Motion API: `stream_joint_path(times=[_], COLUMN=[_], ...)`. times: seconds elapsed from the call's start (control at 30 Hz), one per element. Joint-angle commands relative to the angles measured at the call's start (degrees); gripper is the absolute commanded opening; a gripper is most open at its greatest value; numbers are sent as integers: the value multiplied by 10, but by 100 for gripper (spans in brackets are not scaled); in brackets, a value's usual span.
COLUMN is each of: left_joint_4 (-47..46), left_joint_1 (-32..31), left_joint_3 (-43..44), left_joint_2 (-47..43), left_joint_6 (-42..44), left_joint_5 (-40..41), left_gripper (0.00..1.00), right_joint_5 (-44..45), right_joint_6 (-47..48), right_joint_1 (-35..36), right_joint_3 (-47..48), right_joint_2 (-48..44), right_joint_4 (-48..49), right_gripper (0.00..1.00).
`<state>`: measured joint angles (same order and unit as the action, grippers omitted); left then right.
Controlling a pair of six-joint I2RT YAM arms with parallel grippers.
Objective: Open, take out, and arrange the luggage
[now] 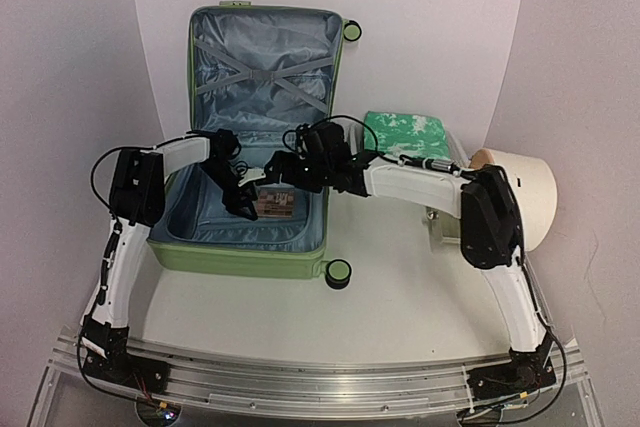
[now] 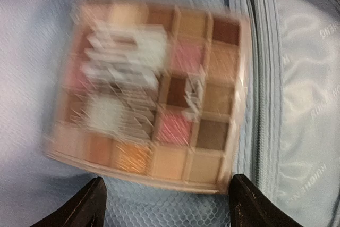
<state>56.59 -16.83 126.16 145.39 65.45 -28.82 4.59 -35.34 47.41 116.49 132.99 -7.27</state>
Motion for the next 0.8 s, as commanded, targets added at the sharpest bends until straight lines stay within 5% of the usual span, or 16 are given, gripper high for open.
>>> stream_joint_path(times=[0.0,0.2,0.33,0.5,0.77], left_joint_4=[89,24,-63,-172,-234], left_joint_1=[17,30,30,30,22], left_joint_3=[-39,-48,-70,-138,-225], left_joint_2=[-8,-67,-95,-130,-113], left_joint_6=[-43,-190,-424,-688,-827], left_joint_5=[4,-105,-162,-139,-147], left_gripper=[77,77,70,69,68], right_joint_5=[45,99,142,187,104], right_joint_6=[-54,-56,-71,-75,-128], right_joint_1=[-3,-3,-1,0,2], right_joint_3=[72,167,218,247,258], right_joint_2=[69,157,208,248,296], right_joint_4=[0,-22,-75,-114,-137], right_gripper=[80,60,59,62,67])
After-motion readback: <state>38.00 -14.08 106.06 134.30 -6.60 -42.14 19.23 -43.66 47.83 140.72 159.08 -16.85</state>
